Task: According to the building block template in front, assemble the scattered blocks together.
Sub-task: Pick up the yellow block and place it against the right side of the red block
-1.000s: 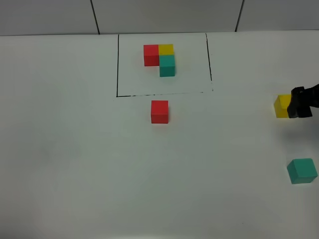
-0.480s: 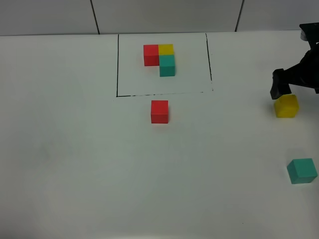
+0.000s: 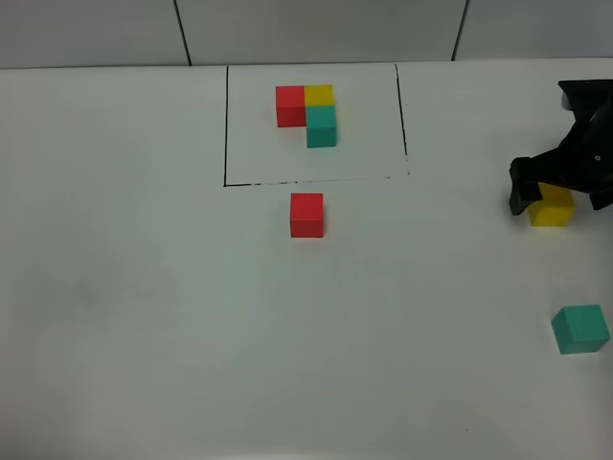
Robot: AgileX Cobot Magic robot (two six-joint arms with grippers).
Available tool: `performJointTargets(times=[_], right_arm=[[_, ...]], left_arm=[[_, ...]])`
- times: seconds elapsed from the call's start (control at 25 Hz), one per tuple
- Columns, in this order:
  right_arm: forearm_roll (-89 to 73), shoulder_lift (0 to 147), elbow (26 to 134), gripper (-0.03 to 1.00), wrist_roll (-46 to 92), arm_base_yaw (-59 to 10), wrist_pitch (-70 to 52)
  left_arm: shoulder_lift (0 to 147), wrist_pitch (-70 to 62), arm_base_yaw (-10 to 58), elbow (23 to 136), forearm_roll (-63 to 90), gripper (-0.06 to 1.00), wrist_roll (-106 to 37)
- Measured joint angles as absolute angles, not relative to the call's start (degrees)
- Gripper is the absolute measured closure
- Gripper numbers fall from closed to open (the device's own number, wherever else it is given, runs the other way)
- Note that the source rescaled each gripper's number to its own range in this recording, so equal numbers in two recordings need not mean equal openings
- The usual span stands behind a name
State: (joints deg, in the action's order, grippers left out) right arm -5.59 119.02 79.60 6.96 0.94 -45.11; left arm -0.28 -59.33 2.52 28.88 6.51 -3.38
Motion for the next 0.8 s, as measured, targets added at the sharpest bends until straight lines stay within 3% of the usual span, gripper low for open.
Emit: performJointTargets(times=[0.16, 0.32, 0.4, 0.52, 0.64, 0.8], right_arm=[[-5.59, 120.5, 79.65, 0.02, 6.96, 0.94, -44.56], [-5.59, 121.77, 79.9, 0.16, 6.96, 0.94, -44.48], [-5.45, 121.9, 79.95, 0.28, 6.96, 0.94, -44.46], [-5.32, 122.13, 79.97, 0.54, 6.96, 0.94, -44.41], [-5.21, 122.2, 80.01, 0.93, 6.96, 0.94, -44.55], [-5.09, 122.2, 80.08, 0.96, 7.6, 0.85, -45.09]], left_arm=[[-0.28, -59.33, 2.52, 28.88, 6.51, 0.14, -3.38], [-0.28, -59.33, 2.52, 28.88, 6.51, 0.14, -3.38], [-0.28, -59.33, 2.52, 28.88, 6.51, 0.14, -3.38], [-0.28, -59.33, 2.52, 28.88, 6.51, 0.14, -3.38], [-0.28, -59.33, 2.52, 28.88, 6.51, 0.14, -3.38], [-0.28, -59.33, 2.52, 28.88, 6.51, 0.14, -3.38]])
